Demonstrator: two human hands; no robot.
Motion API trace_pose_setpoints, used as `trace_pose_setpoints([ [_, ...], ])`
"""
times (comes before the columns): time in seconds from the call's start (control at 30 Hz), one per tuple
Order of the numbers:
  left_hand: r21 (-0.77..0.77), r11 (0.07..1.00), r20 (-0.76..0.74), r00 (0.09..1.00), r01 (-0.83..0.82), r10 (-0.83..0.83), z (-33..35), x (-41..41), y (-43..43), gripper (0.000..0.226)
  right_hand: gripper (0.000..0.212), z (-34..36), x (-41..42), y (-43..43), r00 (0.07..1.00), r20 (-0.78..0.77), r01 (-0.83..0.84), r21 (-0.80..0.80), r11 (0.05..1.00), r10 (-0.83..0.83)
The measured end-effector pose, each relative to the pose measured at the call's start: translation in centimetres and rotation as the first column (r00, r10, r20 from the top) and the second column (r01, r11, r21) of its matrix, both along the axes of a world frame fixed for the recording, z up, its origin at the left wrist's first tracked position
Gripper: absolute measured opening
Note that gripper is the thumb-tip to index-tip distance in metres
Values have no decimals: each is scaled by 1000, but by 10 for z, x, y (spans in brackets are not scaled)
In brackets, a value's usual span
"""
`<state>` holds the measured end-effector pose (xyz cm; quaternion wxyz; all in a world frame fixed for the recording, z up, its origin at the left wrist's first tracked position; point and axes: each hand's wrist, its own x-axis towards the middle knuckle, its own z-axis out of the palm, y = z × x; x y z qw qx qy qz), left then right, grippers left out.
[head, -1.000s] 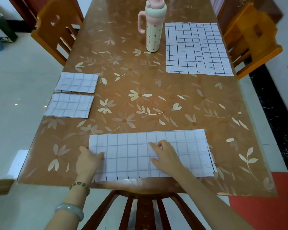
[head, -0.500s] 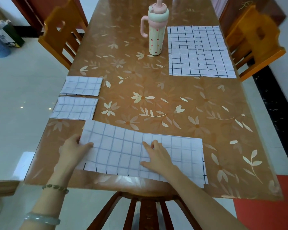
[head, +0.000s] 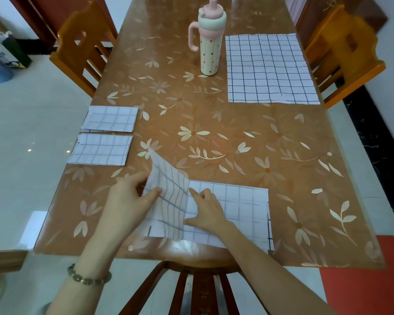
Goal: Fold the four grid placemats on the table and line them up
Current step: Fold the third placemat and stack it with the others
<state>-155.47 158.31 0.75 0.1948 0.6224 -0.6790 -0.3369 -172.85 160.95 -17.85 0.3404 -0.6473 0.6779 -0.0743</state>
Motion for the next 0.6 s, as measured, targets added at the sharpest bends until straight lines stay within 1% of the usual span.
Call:
trace_pose_setpoints([
  [0.03,-11,999,-8,999,42,-42,2,-9,4,23,96,5,-4,2,987,139,77,28,997,-80],
  [0.07,-12,997,-32,996,78,-78,1,-19,8,25,91,10,-11,5,936,294,178,76,981,-192],
  [0.1,-4,994,-57,992,109,-109,-1,-29,12,23,81,16,-19,8,852,428,280,114,953,-301],
  [0.13,4,990,-68,988,139,-138,-5,-41,17,22,68,24,-30,13,765,513,375,135,917,-389],
  [0.17,8,986,-73,984,166,-165,-10,-54,21,28,53,31,-42,18,683,570,458,153,876,-457],
  [0.2,11,981,-83,978,193,-191,-17,-68,25,34,39,38,-56,24,581,630,529,188,828,-515],
  [0.23,12,974,-97,970,225,-223,-24,-83,30,38,29,45,-72,30,456,681,586,254,769,-573],
  [0.27,15,965,-108,960,261,-258,-32,-98,35,40,25,54,-85,36,319,717,616,340,710,-620],
  [0.3,27,956,-115,951,293,-288,-40,-113,39,42,28,60,-98,42,202,730,625,417,660,-653],
  [0.33,47,948,-120,944,315,-307,-48,-128,44,42,33,67,-108,49,109,727,619,484,619,-678],
  [0.37,73,942,-122,940,329,-319,-57,-141,47,40,39,71,-116,54,43,716,601,539,590,-697],
  [0.4,93,937,-117,939,336,-324,-65,-151,50,37,46,74,-120,58,-14,702,570,590,571,-712],
  [0.47,119,931,-109,937,345,-333,-80,-168,52,31,52,73,-127,65,-76,669,524,658,541,-740],
  [0.53,173,917,-154,930,359,-334,-91,-179,53,32,47,71,-130,69,-80,662,514,668,538,-745],
  [0.6,237,871,-257,892,431,-372,-97,-183,55,39,36,68,-131,70,-70,652,560,652,511,-755],
])
